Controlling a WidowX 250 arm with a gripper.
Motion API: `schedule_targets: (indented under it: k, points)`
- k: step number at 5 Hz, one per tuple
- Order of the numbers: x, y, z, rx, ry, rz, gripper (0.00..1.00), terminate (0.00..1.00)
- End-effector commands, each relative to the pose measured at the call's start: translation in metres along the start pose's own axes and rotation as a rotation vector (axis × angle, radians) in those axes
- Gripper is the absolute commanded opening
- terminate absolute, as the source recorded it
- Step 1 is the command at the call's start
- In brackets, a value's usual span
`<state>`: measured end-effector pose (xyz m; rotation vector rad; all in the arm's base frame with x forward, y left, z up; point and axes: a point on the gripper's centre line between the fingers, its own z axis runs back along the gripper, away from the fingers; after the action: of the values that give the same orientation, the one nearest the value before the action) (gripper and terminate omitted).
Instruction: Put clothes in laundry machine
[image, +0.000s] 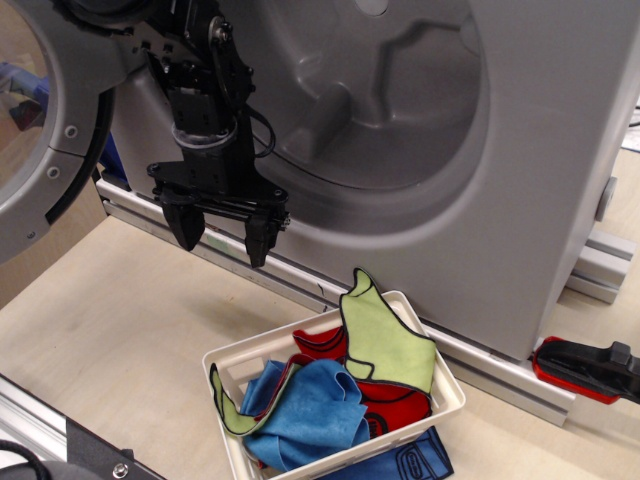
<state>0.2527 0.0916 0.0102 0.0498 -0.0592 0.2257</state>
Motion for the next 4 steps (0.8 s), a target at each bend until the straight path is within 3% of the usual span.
schedule_targets:
  k: [1, 2, 4]
  points:
    - [0.0, 0.0, 0.0, 0.0, 0.0, 0.0, 1.0, 0.0]
    - [-0.025, -0.011, 0.009, -0.028, 0.023, -0.029, 1.0, 0.0]
    - [-0.057, -0.052, 0.022, -0.117, -0.035, 0.15, 1.0, 0.0]
